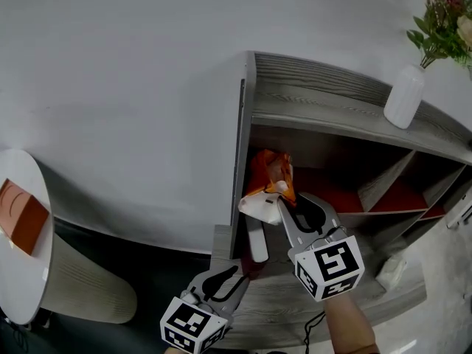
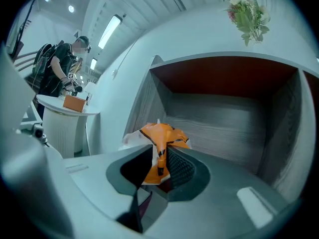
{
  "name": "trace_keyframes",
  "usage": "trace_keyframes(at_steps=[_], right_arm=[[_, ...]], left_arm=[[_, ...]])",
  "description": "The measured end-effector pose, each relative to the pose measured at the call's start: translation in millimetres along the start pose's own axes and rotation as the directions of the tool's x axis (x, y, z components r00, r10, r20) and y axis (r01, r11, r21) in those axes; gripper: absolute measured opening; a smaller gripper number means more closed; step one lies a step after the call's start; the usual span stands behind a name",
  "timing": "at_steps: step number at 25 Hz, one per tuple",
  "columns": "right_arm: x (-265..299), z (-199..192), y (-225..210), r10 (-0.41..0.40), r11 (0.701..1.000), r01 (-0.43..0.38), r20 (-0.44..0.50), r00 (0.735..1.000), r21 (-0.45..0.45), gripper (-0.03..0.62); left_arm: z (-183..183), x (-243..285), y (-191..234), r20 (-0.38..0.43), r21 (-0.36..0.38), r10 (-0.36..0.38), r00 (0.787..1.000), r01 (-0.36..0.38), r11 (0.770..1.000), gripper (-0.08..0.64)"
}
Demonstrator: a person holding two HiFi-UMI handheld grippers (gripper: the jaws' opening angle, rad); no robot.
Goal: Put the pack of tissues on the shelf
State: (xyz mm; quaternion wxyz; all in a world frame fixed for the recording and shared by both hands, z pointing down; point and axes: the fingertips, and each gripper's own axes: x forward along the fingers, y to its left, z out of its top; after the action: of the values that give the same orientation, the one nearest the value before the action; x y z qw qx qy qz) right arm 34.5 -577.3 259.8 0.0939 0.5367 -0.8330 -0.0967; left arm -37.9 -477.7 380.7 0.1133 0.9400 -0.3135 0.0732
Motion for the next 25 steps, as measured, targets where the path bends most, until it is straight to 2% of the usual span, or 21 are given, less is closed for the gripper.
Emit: trace_keyframes(at_steps=[4, 6, 12, 16, 21, 25], right_arm=[[-12.9, 9.2, -4.4, -0.024, 0.999, 0.022, 0.055, 0.998, 0.027, 0.152], [-26.2, 13.3, -7.4, -0.033, 0.999, 0.03, 0.081, 0.996, 0.046, 0.159], [-80.1, 7.2, -11.0, -0.037, 0.991, 0.021, 0.118, 0.992, 0.132, 0.089], [-114.1, -7.9, -15.5, -0.034, 0.981, 0.013, 0.104, 0.994, 0.196, 0.051], [-152.7, -30.7, -22.4, -0.069, 0.973, 0.051, 0.072, 0.995, 0.223, 0.007], [-176.2, -50.2, -20.8, -0.082, 0.963, 0.07, 0.038, 0.996, 0.26, 0.0]], left_arm=[[-6.2, 1.6, -7.0, -0.019, -0.031, -0.004, 1.0, 0.004, 1.0, 0.109], [-5.2, 1.5, -10.5, -0.013, -0.034, 0.005, 1.0, -0.005, 0.999, 0.109], [4.5, 4.8, -25.3, 0.023, -0.037, 0.026, 0.999, -0.025, 0.999, 0.097], [9.1, 13.8, -42.9, 0.023, -0.004, 0.018, 1.0, -0.018, 1.0, 0.092], [10.6, 18.2, -72.2, 0.031, 0.013, -0.005, 0.999, 0.005, 1.0, 0.089], [13.7, 14.4, -91.9, 0.047, 0.025, -0.012, 0.999, 0.011, 1.0, 0.089]])
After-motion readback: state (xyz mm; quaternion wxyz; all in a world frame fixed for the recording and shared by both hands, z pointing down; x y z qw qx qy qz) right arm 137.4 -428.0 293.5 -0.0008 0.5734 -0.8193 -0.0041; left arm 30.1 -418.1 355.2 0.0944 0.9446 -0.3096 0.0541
